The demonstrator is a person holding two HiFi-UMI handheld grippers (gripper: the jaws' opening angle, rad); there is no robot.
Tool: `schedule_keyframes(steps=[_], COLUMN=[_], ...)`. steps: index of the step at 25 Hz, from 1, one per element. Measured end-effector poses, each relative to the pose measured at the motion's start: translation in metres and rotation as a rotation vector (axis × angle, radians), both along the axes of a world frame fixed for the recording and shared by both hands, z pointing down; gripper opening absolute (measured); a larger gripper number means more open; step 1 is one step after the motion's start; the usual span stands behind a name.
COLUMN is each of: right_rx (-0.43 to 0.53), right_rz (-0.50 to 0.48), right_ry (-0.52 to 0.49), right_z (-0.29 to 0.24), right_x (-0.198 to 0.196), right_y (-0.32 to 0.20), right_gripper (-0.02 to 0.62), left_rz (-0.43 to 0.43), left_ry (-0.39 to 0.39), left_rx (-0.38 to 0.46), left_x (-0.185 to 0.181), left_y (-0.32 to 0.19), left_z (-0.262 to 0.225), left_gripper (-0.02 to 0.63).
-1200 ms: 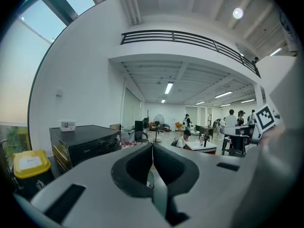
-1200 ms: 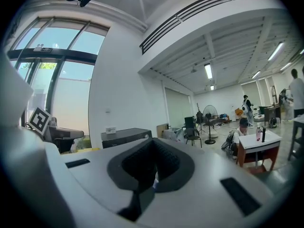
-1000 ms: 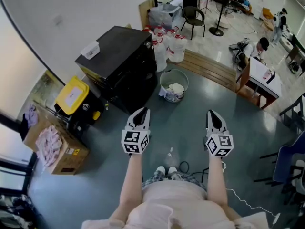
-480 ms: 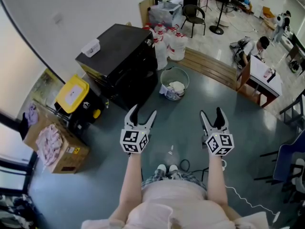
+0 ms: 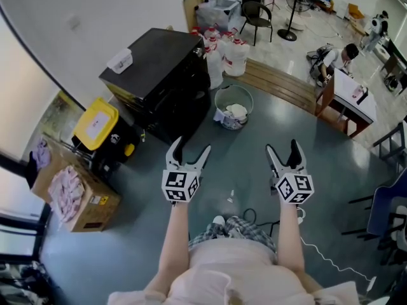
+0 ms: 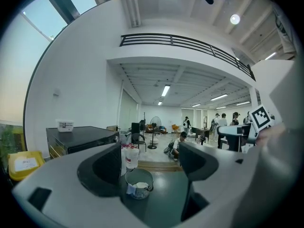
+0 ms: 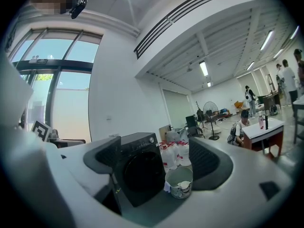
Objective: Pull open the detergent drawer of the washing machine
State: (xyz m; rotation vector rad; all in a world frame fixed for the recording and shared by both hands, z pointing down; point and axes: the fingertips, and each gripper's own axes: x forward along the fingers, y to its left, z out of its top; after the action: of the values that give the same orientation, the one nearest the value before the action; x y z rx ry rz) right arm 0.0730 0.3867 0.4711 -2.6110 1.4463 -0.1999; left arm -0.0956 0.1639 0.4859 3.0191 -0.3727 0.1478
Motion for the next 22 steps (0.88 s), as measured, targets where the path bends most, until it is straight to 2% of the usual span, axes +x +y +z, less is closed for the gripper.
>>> schedule_keyframes(steps=[11,16,22], right_rx=[0.011,0.002,0.019], right_rz=[-0.016,-0.038,-0.05], right_ry=[-0.008,-0.012,-0.018], right_z=[0.004,0.011,0.016], right_x=[0.003,0.016,0.052], right_y=[-0.03,-0.053,-0.086], right_gripper=[0.44,0.44,0.44], left_rz=[-0.014,-0.013,-0.035], left_ry=[-0.005,-0.015,-0.014], left_rx=[0.016,0.018,0.024], left_x=[-0.001,0.014,0.044], left_y=[-0.031,-0.047,-0.081], left_z=[0.0,0.007,0.011], left_gripper=[0.365,0.365,0.365])
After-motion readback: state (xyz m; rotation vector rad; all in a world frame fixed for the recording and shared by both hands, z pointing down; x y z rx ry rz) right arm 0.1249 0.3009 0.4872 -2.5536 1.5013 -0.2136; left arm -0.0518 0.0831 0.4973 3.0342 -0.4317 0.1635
